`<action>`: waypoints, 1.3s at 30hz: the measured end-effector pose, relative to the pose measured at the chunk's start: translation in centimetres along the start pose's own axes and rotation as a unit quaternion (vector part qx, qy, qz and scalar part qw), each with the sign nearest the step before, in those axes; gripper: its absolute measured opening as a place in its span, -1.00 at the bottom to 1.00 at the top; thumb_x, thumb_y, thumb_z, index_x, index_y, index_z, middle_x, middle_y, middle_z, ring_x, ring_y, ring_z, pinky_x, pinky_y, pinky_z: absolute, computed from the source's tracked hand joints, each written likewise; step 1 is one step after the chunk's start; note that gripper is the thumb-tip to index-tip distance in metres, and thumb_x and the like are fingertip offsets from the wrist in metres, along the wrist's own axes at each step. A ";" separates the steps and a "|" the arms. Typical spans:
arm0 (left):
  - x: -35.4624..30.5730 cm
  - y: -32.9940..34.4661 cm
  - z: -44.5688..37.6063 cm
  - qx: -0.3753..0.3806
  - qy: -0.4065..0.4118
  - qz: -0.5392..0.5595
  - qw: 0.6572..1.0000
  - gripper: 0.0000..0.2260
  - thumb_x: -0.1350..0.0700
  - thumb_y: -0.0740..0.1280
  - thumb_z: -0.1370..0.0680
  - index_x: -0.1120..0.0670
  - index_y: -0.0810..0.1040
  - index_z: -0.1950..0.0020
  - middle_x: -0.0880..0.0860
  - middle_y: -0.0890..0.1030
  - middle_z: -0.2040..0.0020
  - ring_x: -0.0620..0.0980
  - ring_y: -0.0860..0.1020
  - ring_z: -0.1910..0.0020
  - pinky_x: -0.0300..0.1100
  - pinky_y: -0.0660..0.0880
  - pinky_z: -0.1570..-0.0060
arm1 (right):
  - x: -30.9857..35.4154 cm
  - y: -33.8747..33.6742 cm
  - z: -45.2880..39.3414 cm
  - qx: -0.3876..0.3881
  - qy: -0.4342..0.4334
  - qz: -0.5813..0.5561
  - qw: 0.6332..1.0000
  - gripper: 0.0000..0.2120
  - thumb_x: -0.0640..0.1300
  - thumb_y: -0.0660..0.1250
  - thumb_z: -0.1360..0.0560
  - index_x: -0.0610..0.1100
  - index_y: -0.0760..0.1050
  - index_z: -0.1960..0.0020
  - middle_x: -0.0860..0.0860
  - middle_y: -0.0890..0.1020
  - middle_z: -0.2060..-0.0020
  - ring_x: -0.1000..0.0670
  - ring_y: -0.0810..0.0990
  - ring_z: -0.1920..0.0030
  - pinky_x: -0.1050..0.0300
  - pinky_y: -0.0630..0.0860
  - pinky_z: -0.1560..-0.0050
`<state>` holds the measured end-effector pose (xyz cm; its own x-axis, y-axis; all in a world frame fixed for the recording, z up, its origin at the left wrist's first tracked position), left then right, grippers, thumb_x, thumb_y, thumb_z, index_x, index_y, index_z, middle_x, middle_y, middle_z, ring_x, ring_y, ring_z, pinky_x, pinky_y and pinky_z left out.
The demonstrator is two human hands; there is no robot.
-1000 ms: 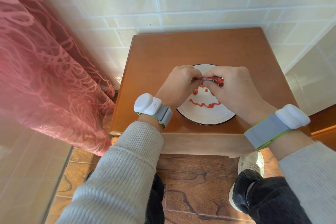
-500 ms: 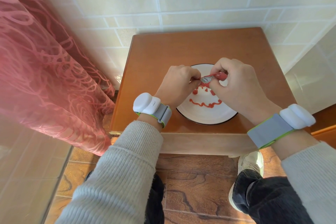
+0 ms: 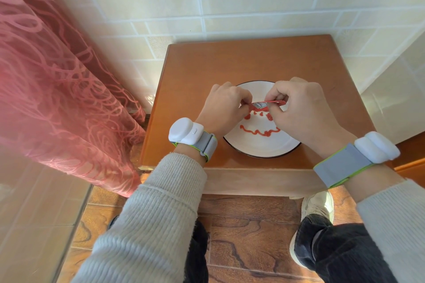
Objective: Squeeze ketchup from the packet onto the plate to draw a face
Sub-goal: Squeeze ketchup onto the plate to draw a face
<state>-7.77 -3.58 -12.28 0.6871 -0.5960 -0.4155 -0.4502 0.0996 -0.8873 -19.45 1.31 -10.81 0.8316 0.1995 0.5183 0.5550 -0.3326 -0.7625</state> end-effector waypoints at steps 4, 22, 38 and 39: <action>0.0 -0.3 0.0 -0.014 0.002 0.003 1.000 -0.91 0.22 0.33 -0.45 0.09 0.62 0.15 0.01 0.65 0.17 0.08 0.49 0.08 0.01 0.40 0.02 | 0.1 -0.4 0.0 -0.014 -0.004 -0.004 1.000 -0.86 -0.29 0.43 -0.37 -0.07 0.65 0.16 0.03 0.59 0.34 0.00 0.56 0.19 -0.08 0.58 0.23; -0.1 0.3 -0.1 0.015 -0.010 -0.034 0.999 -0.90 0.20 0.32 -0.46 0.06 0.63 0.14 0.02 0.59 0.09 0.07 0.44 0.04 -0.05 0.27 0.02 | 0.1 0.0 0.0 0.007 0.011 0.001 1.000 -0.81 -0.36 0.43 -0.29 -0.09 0.66 0.22 0.07 0.58 0.40 -0.06 0.56 0.21 -0.09 0.58 0.24; -0.4 -1.0 -0.1 -0.041 0.006 -0.008 0.999 -0.93 0.21 0.34 -0.43 0.08 0.62 0.20 0.00 0.58 0.17 0.05 0.44 0.10 -0.08 0.27 0.08 | 0.1 -1.2 0.0 -0.033 0.014 -0.024 0.999 -0.86 -0.33 0.44 -0.33 -0.11 0.67 0.22 0.05 0.60 0.38 0.09 0.52 0.26 0.38 0.40 0.27; -0.4 -1.0 -0.1 -0.044 0.008 -0.006 0.999 -0.93 0.20 0.34 -0.43 0.08 0.61 0.20 0.00 0.58 0.18 0.05 0.44 0.10 -0.09 0.26 0.08 | 0.1 -1.3 0.0 -0.037 0.015 -0.028 0.999 -0.86 -0.33 0.43 -0.34 -0.11 0.66 0.22 0.05 0.60 0.38 0.09 0.51 0.27 0.38 0.38 0.26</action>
<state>-7.60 -3.53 -11.19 0.6840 -0.6087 -0.4020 -0.4910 0.0234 -0.8708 -20.10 1.80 -9.80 0.7975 0.1931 0.5716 0.5970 -0.3899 -0.7012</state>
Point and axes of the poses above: each hand's wrist, its own z-axis away from the middle knuckle, its own y-axis out of the palm, x = y × z, the point moved 10 cm from there along -z, towards the middle knuckle
